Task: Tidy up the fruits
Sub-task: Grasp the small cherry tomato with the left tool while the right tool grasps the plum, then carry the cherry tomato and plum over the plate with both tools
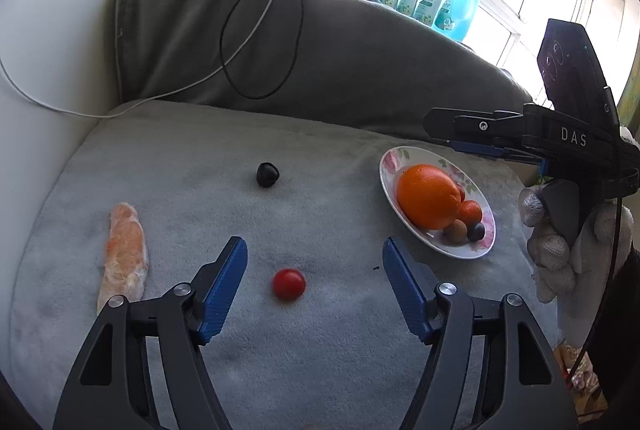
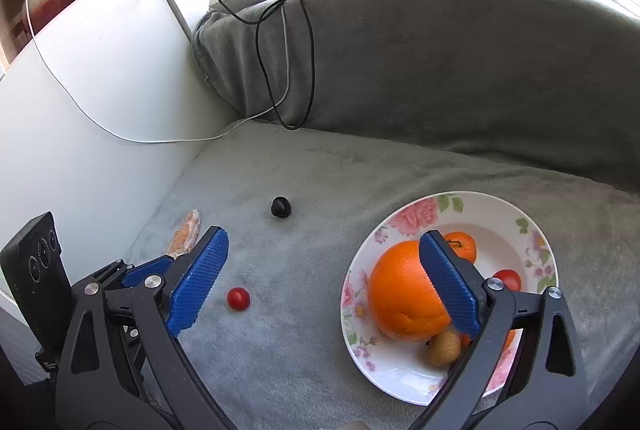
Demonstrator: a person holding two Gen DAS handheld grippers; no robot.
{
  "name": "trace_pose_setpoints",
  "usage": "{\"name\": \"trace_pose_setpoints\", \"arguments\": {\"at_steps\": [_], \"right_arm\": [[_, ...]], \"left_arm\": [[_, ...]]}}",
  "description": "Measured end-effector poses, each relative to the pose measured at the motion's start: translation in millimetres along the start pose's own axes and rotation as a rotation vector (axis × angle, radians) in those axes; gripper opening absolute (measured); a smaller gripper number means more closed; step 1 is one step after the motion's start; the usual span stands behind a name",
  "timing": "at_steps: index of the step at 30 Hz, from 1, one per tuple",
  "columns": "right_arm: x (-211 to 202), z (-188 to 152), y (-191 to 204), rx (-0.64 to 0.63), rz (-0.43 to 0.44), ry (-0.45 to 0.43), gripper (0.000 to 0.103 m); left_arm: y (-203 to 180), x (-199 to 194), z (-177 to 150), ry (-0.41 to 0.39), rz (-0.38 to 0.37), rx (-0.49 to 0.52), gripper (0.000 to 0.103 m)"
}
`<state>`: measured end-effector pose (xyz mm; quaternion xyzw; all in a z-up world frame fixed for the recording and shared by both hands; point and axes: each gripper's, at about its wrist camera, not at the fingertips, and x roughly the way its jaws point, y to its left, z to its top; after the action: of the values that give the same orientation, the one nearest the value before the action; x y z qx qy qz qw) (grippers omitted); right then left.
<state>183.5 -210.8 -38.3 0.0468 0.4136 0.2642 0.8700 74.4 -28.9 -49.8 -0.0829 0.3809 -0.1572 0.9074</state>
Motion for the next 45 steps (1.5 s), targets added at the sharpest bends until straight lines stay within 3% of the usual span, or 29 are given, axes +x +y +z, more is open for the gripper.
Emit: {"name": "trace_pose_setpoints", "arguments": {"at_steps": [3, 5, 9, 14, 18, 20, 22, 36, 45], "right_arm": [[16, 6, 9, -0.011, 0.019, 0.029, 0.097], [28, 9, 13, -0.014, 0.031, 0.055, 0.089], [54, 15, 19, 0.000, 0.057, 0.107, 0.085], [87, 21, 23, 0.030, 0.092, 0.188, 0.067], [108, 26, 26, 0.036, 0.088, 0.226, 0.064], [118, 28, 26, 0.045, 0.092, 0.250, 0.055], [128, 30, 27, 0.049, 0.093, 0.267, 0.054], [172, 30, 41, 0.010, 0.040, 0.328, 0.041], [181, 25, 44, -0.011, 0.019, 0.335, 0.026]], "left_arm": [[5, 6, -7, 0.029, -0.006, -0.006, 0.062], [7, 10, -11, 0.045, -0.010, -0.009, 0.059], [10, 16, -17, 0.065, -0.015, -0.015, 0.053], [15, 24, -18, 0.086, -0.023, -0.024, 0.043], [16, 32, -19, 0.100, -0.027, -0.028, 0.042], [18, 35, -19, 0.106, -0.029, -0.038, 0.041], [22, 39, -22, 0.113, -0.032, -0.046, 0.040], [20, 58, -22, 0.139, -0.027, -0.045, 0.032], [16, 58, -25, 0.142, -0.010, -0.042, 0.023]]}}
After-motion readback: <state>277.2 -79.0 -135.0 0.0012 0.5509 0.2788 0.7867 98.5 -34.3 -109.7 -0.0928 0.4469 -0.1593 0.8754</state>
